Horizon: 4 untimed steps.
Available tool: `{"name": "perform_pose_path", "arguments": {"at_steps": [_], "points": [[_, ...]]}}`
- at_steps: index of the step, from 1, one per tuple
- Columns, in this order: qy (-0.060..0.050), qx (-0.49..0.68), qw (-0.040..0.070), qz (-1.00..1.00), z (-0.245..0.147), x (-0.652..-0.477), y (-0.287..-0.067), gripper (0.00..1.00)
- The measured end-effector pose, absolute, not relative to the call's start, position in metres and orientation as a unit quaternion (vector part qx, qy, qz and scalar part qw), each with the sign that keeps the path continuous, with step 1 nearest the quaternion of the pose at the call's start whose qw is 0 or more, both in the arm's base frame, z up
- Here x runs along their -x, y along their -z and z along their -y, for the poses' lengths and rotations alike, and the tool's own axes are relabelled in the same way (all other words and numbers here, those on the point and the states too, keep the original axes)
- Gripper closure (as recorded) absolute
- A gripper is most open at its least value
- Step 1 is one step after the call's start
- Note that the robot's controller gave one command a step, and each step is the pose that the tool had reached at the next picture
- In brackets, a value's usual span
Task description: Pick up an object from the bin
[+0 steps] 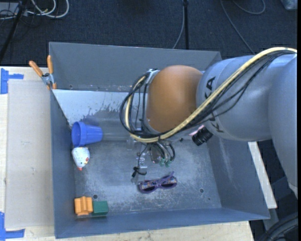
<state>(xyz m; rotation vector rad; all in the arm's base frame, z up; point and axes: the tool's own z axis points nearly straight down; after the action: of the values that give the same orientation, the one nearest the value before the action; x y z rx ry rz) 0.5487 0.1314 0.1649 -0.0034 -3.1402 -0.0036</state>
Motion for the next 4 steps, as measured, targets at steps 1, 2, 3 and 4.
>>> {"name": "perform_pose_path", "arguments": {"at_steps": [1,2,3,4], "points": [[-0.003,-0.040,0.003,0.999,-0.111,-0.524,-0.122,0.00],[0.002,-0.085,0.004,0.996,-0.098,-0.521,-0.120,0.00],[-0.003,0.002,0.004,1.000,-0.034,-0.537,-0.085,1.00],[-0.003,0.003,0.004,1.000,-0.034,-0.537,-0.085,1.00]]}}
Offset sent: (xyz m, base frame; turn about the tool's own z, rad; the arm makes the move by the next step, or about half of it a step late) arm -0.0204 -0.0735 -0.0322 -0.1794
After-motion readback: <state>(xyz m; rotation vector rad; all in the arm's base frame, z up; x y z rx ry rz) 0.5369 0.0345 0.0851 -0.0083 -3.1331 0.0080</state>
